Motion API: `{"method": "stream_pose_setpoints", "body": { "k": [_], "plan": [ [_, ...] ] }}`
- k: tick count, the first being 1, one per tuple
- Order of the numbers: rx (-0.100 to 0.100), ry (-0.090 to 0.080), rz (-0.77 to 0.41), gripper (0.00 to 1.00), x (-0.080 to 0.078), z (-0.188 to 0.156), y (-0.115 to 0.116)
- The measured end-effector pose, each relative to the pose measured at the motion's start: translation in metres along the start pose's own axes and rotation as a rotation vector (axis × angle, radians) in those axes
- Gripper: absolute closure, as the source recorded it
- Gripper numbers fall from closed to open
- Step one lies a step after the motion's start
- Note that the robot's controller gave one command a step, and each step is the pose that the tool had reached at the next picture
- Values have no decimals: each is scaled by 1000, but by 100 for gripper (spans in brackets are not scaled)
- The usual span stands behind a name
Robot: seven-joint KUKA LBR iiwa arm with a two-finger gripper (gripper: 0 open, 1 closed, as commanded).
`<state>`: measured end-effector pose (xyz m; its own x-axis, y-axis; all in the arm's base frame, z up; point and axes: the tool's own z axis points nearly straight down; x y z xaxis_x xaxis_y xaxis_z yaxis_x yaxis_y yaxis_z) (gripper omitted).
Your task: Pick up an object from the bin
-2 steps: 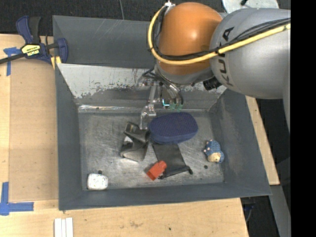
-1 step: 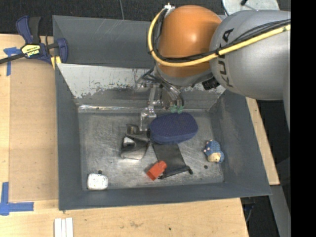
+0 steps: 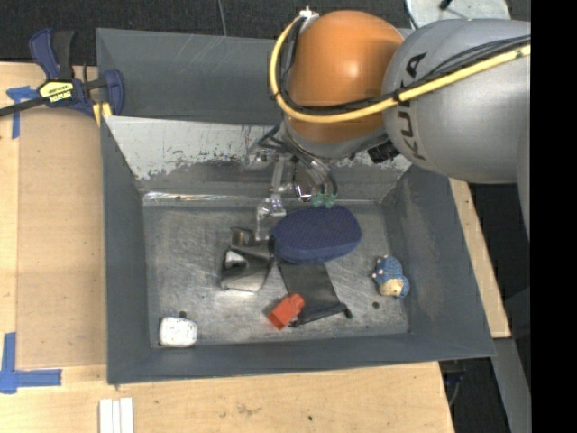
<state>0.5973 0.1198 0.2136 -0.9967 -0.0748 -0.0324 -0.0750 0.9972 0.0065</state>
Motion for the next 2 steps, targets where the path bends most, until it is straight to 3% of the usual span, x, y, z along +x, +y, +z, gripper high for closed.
{"method": "stream_pose_setpoints", "body": {
  "k": [2],
  "plan": [
    [3, -5, -42, 0, 1, 1, -2]
  ]
}}
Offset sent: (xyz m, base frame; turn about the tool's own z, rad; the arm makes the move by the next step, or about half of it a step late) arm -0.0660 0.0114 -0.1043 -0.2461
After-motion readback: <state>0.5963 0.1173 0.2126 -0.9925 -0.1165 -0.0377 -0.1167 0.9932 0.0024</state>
